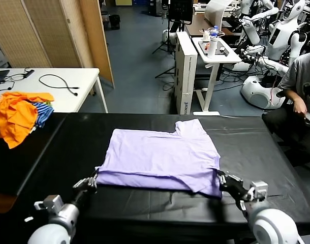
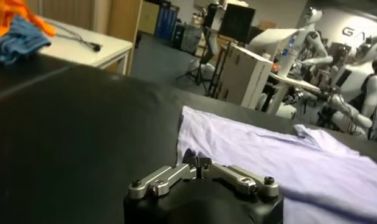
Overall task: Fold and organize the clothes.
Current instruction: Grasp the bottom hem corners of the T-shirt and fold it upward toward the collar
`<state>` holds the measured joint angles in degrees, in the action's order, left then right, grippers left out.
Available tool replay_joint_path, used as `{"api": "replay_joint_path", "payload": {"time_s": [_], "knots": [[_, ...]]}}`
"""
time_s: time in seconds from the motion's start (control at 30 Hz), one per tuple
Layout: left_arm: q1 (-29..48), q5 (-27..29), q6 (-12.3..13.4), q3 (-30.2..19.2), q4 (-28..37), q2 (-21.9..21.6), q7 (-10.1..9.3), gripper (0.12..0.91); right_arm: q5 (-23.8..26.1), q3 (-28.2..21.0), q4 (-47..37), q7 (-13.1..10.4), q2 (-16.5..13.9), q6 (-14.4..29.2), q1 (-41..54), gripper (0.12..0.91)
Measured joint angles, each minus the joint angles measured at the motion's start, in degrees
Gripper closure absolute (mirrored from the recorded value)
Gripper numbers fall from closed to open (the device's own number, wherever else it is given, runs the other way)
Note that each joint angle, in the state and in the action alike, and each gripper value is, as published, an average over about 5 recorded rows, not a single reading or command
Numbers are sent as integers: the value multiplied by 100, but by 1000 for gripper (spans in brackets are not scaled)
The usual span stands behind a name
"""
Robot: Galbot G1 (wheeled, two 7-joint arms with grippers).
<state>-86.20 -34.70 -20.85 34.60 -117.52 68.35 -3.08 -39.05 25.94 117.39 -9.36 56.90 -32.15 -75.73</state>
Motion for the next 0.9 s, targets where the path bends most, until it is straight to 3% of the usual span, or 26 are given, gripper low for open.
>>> {"api": "replay_joint_path", "payload": {"time_s": [0.23,0.63,0.83,0.9], "knots": [[257,-21,-17,-150,243,-287,0,883,104,-258,-281,-34,-5,-24,325,886],[636,24,-50,-461,584,-495,-69,883,232,-289,-415,-175,4,-158,436,886],[777,51,-108,-548,693,-489,-108,883,206,-205,-347,-22,27,-210,371,873],[800,77,-136,-562,693,-471,-137,874,210,-137,-278,79,23,-235,304,809]]}}
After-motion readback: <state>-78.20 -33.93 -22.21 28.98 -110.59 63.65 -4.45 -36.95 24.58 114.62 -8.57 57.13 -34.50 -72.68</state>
